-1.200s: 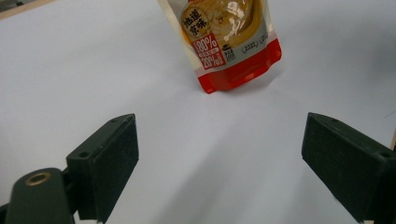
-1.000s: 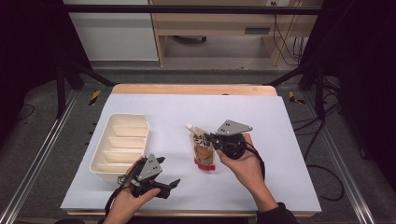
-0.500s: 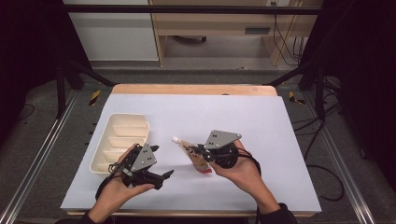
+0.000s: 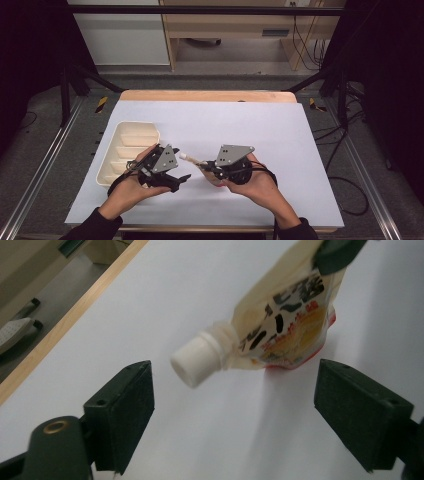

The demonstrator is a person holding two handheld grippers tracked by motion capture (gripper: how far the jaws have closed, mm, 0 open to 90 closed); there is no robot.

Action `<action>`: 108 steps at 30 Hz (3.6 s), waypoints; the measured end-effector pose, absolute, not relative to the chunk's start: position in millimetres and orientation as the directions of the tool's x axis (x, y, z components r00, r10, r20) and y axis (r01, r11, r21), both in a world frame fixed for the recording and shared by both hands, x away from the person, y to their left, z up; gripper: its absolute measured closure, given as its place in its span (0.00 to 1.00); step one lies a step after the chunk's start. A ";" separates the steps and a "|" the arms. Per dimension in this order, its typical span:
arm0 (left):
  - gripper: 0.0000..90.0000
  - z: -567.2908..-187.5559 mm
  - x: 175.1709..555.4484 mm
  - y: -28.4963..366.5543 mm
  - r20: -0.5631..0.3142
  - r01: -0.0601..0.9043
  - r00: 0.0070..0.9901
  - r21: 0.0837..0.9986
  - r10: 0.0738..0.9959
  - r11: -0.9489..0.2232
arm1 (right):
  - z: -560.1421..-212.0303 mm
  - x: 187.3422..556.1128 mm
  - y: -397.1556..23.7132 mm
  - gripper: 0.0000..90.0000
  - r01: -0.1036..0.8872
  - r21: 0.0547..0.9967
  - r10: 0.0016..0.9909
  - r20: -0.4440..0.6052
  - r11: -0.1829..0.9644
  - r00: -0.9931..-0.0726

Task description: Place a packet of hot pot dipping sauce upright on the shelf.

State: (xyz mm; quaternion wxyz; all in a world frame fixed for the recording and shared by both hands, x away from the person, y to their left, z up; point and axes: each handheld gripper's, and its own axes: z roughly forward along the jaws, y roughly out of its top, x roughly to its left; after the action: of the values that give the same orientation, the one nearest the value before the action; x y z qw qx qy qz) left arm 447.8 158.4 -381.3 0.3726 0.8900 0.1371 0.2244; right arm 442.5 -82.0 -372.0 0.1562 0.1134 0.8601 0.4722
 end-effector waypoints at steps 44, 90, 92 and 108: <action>0.79 -399.3 456.0 151.2 0.232 0.098 0.890 0.743 0.392 -0.663 | -403.4 447.9 -91.8 0.34 0.160 0.797 0.456 -0.158 0.583 -0.876; 0.80 -392.0 449.2 161.3 0.170 0.135 0.897 0.773 0.408 -0.620 | -444.6 454.1 -156.2 0.11 0.426 0.725 0.693 -0.097 0.541 -0.714; 0.80 -391.1 448.1 160.2 0.174 0.129 0.899 0.771 0.401 -0.624 | -444.9 455.3 -158.4 0.11 0.440 0.722 0.708 -0.097 0.533 -0.699; 0.80 -374.2 447.9 144.8 0.195 0.083 0.927 0.728 0.322 -0.680 | -447.4 462.0 -168.1 0.11 0.500 0.725 0.776 -0.076 0.474 -0.626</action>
State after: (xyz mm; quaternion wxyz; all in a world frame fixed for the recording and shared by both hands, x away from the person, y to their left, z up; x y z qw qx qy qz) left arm 447.9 144.8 -374.2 0.3839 0.9033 0.1120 0.1555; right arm 462.0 -168.1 -447.4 0.2020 0.3822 0.8344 0.3420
